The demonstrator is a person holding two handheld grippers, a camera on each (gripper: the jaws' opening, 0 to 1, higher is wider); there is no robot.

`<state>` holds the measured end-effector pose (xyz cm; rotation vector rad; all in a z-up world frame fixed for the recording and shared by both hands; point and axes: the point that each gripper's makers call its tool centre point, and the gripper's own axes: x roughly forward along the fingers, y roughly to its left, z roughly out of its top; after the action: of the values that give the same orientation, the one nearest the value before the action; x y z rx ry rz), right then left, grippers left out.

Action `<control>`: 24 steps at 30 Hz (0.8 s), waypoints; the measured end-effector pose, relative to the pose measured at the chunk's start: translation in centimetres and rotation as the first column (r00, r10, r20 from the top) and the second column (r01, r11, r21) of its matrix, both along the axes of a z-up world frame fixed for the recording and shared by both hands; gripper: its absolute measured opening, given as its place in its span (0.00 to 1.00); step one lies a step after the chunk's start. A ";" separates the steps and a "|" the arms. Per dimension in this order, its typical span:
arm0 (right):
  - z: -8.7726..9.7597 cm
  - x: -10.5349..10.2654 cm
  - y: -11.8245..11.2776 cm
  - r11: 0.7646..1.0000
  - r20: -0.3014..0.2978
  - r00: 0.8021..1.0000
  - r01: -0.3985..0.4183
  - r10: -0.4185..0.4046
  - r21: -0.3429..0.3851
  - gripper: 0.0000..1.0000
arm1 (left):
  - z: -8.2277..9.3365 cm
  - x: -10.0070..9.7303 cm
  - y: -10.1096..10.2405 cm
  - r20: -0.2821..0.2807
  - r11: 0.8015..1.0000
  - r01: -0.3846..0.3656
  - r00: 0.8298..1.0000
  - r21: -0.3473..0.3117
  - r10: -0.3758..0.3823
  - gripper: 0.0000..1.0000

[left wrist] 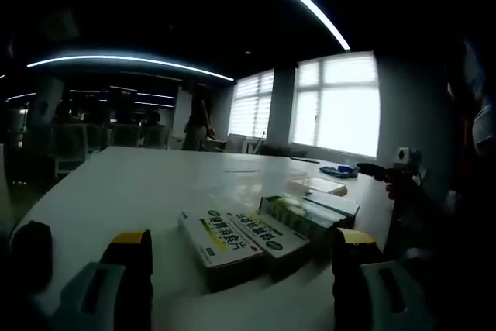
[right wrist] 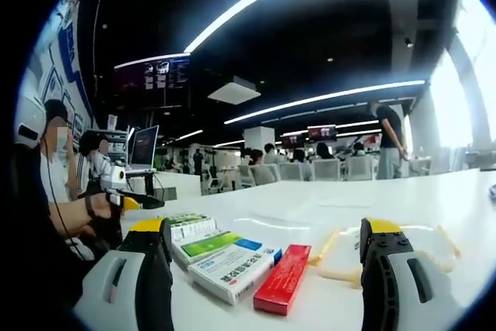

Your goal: Arrange the small medicine boxes into an aligned row inside the storage area until every box is upright, visible, and separated from the surrounding clutter.

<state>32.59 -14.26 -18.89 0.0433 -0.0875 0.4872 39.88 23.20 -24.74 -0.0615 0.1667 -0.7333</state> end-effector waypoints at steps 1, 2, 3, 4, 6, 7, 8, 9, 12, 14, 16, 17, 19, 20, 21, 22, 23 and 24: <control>0.1 -0.1 0.0 1.000 0.003 1.000 0.000 0.000 -0.002 1.00 | -0.1 0.0 0.1 -0.001 1.000 -0.001 1.000 0.009 0.001 0.95; 0.1 -0.1 0.0 1.000 0.003 1.000 -0.001 0.001 -0.001 1.00 | -0.2 0.1 0.1 -0.001 1.000 -0.003 1.000 0.010 0.003 0.95; 0.2 -0.1 0.0 1.000 0.004 1.000 -0.001 0.001 0.000 1.00 | -0.2 0.2 0.2 -0.002 1.000 -0.005 1.000 0.010 0.005 0.95; 0.2 -0.2 0.0 1.000 0.005 1.000 -0.001 0.001 0.001 1.00 | -0.2 0.2 0.3 -0.002 1.000 -0.007 1.000 0.010 0.007 0.95; 0.2 -0.3 0.1 1.000 0.002 1.000 -0.002 0.002 -0.002 1.00 | -0.3 0.4 0.5 -0.003 1.000 -0.016 1.000 0.010 0.016 0.95; 0.2 -0.3 0.1 1.000 0.001 1.000 -0.002 0.002 -0.003 1.00 | -0.3 0.5 0.6 -0.002 1.000 -0.018 1.000 0.010 0.018 0.95; 0.2 -0.3 0.1 1.000 0.001 1.000 -0.002 0.002 -0.008 1.00 | -0.2 0.5 0.6 -0.002 1.000 -0.017 1.000 0.008 0.017 0.95; 0.2 -0.3 0.2 1.000 0.002 1.000 -0.002 0.002 -0.010 1.00 | -0.2 0.5 0.6 -0.002 1.000 -0.018 1.000 0.007 0.018 0.95; 0.3 -0.4 0.2 1.000 0.002 1.000 -0.005 0.005 -0.009 1.00 | -0.2 0.7 0.7 -0.003 1.000 -0.023 1.000 0.008 0.024 0.94; 0.5 -0.4 0.3 1.000 0.004 1.000 -0.007 0.007 -0.010 1.00 | -0.3 0.8 0.8 -0.006 1.000 -0.027 1.000 0.008 0.027 0.94; 0.6 -0.5 0.4 1.000 0.005 1.000 -0.014 0.014 -0.007 1.00 | -0.3 0.9 0.9 -0.010 1.000 -0.028 1.000 0.007 0.028 0.93; 0.7 -0.6 0.5 1.000 0.002 1.000 -0.020 0.020 0.001 1.00 | -0.2 0.9 0.9 -0.019 1.000 -0.027 0.999 -0.007 0.026 0.93; 0.9 -0.6 0.5 1.000 0.005 1.000 -0.021 0.021 0.002 1.00 | -0.2 1.0 0.9 -0.019 1.000 -0.028 0.999 -0.004 0.028 0.91; 0.9 -0.6 0.6 1.000 0.005 1.000 -0.022 0.022 0.002 1.00 | -0.3 1.0 0.9 -0.022 1.000 -0.030 0.999 0.002 0.030 0.90; 0.9 -0.7 0.6 1.000 0.005 1.000 -0.025 0.025 0.001 1.00 | -0.4 1.1 0.9 -0.027 0.999 -0.031 0.999 0.008 0.031 0.90; 0.9 -0.7 0.6 1.000 0.006 1.000 -0.024 0.024 0.000 1.00 | -0.6 1.2 0.9 -0.031 0.999 -0.038 0.999 0.016 0.038 0.90; 0.9 -0.7 0.7 1.000 0.004 1.000 -0.024 0.024 0.000 1.00 | -0.6 1.3 1.0 -0.034 0.999 -0.041 0.999 0.018 0.042 0.90; 0.8 -0.7 0.7 1.000 0.003 1.000 -0.025 0.025 0.000 1.00 | -0.7 1.3 1.0 -0.036 0.999 -0.045 0.998 0.019 0.046 0.90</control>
<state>31.91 -13.56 -18.05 0.0440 -0.0902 0.5122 41.22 24.17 -25.41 -0.0611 0.2060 -0.6853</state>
